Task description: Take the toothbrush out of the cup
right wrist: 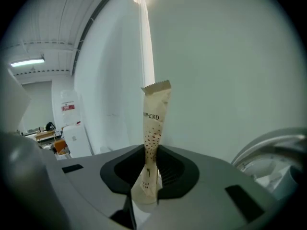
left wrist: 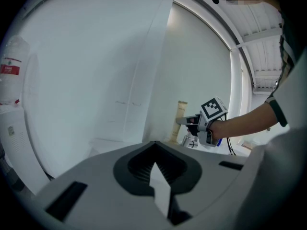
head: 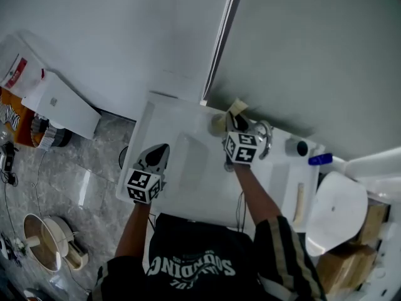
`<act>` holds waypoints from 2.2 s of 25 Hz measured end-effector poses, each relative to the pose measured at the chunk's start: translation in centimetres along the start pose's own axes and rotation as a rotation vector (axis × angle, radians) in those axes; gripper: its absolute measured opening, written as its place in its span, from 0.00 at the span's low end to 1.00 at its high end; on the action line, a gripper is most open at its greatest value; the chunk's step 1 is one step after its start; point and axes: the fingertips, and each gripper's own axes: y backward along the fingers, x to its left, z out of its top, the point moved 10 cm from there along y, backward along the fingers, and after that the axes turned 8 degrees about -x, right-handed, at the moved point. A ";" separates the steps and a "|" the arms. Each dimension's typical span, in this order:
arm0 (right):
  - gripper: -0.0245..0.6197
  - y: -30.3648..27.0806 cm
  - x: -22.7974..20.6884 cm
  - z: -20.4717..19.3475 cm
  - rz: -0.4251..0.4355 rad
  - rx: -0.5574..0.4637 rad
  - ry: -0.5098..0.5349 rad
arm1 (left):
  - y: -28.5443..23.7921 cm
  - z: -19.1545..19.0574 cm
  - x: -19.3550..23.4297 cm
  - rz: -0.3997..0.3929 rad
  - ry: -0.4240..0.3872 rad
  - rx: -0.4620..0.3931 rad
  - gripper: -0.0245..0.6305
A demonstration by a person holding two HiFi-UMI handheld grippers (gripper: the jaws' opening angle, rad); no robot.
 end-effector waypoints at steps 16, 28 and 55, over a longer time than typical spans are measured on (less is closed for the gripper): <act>0.15 11.6 1.4 0.4 0.154 -0.052 0.018 | -0.1 0.4 -8.6 -0.056 -0.040 -0.028 0.04; 0.15 20.9 -3.9 -5.6 0.192 0.013 0.014 | -3.1 -1.0 -16.8 -0.196 -0.064 0.005 0.04; 0.15 38.6 -27.4 -17.6 -0.210 0.457 -0.133 | -9.9 -2.9 -26.5 -0.417 -0.121 0.109 0.04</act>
